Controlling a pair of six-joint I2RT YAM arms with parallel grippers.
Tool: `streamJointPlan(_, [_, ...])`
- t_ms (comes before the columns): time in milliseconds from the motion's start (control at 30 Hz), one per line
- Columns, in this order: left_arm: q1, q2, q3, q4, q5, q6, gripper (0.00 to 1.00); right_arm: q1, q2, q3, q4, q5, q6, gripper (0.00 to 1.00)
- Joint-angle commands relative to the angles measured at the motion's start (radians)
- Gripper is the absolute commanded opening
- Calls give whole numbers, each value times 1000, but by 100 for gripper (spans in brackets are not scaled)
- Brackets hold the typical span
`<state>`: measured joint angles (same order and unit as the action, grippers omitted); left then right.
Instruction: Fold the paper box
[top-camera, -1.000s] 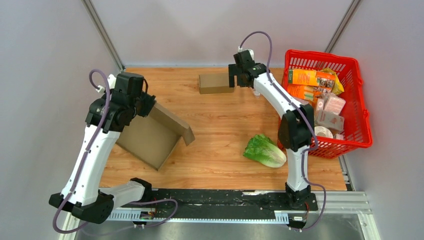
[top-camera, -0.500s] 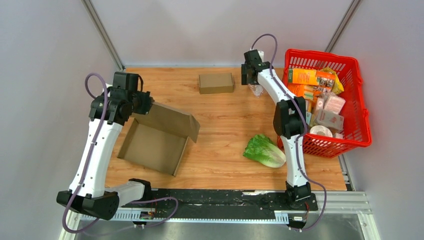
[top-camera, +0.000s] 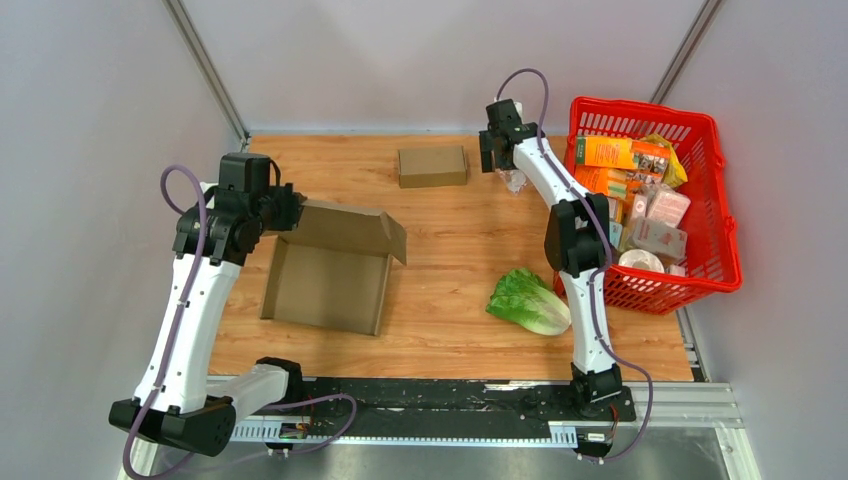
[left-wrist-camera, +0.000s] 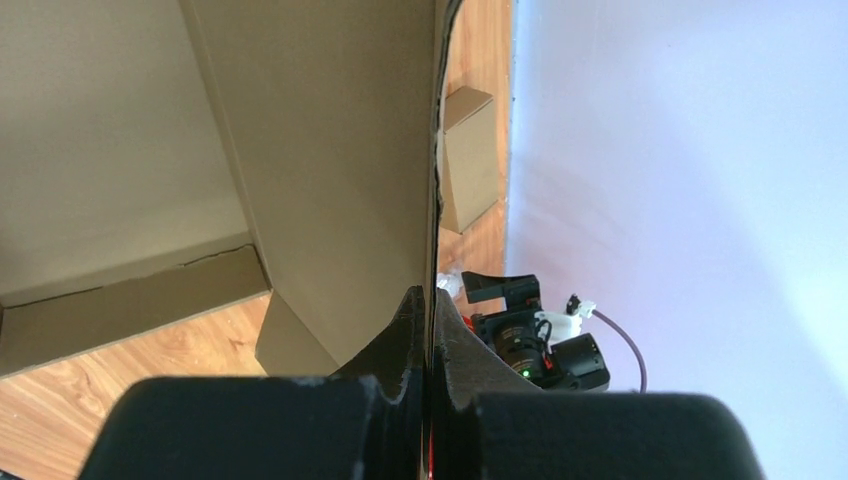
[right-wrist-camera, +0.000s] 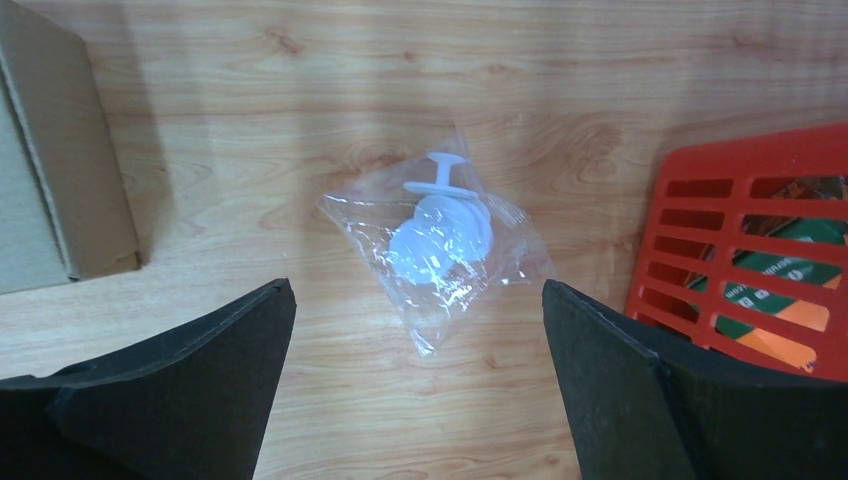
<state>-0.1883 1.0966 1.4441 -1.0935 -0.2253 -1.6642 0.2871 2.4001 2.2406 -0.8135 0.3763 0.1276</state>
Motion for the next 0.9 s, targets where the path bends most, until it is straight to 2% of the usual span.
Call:
streamJointPlan(0, [7, -14, -7, 46, 1, -29, 0, -16, 131, 45, -52, 58, -25, 100])
streamJointPlan(67, [7, -17, -8, 44, -6, -28, 0, -3, 111, 24, -40, 67, -45, 100])
streamJointPlan(167, [7, -20, -5, 41, -31, -8, 0, 52, 45, -78, 78, 148, -126, 100])
streamJointPlan(267, [7, -30, -2, 26, -60, 3, 0, 106, 40, -17, 85, 241, -204, 100])
streamJointPlan(433, [7, -55, -5, 18, -109, 20, 0, 190, 25, 142, -9, 320, -238, 100])
streamJointPlan(533, [7, -61, -2, 24, -121, 35, 0, 237, -30, 110, 5, 377, -260, 100])
streamJointPlan(600, [7, -61, -1, 23, -118, 34, 0, 242, -64, 56, 29, 334, -253, 100])
streamJointPlan(700, [7, -55, -7, 29, -99, 35, 0, 241, -46, 43, 22, 338, -250, 100])
streamJointPlan(867, [7, -50, -8, 27, -75, 38, 0, 235, 79, 119, -22, 377, -263, 100])
